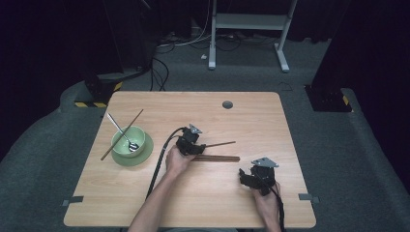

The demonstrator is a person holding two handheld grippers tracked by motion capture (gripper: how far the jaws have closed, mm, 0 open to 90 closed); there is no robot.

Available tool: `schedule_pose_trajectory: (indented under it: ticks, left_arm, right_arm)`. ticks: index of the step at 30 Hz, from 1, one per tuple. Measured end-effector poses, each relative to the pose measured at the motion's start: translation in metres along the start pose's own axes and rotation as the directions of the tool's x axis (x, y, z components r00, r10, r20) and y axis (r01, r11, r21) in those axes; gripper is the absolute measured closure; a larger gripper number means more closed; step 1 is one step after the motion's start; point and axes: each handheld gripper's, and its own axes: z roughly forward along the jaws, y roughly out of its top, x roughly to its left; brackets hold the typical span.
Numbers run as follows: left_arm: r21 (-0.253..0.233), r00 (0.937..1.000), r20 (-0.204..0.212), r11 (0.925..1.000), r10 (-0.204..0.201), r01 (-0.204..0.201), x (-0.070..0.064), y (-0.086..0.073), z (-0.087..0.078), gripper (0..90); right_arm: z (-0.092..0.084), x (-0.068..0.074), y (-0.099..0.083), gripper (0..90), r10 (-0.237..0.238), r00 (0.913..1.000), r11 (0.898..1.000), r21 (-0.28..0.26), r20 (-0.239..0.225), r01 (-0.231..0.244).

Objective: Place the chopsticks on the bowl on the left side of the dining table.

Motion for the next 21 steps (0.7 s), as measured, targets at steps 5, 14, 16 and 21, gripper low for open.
schedule_pose_trajectory:
  ticks: [5, 14, 16, 21]
  left_arm:
    - [0.0, 1.0, -0.004, 1.0, -0.003, 0.003, 0.005, -0.001, -0.001, 58.3]
    - [0.0, 0.9995, -0.022, 0.9998, -0.022, 0.022, 0.017, -0.003, -0.003, 63.1]
    - [0.0, 0.9994, -0.023, 0.9997, -0.026, 0.026, 0.019, -0.004, -0.004, 64.7]
    - [0.0, 0.999, -0.03, 0.9994, -0.033, 0.033, 0.024, -0.005, -0.005, 69.6]
  right_arm:
    - [0.0, 0.0, 0.0, 23.0, 0.0, 1.0, 1.0, 0.0, 0.0, 0.0]
    - [0.0, 0.0, 0.0, 23.0, 0.0, 1.0, 1.0, 0.0, 0.0, 0.0]
    - [0.0, 0.0, 0.0, 23.0, 0.0, 1.0, 1.0, 0.0, 0.0, 0.0]
    - [0.0, 0.0, 0.0, 23.0, 0.0, 1.0, 1.0, 0.0, 0.0, 0.0]
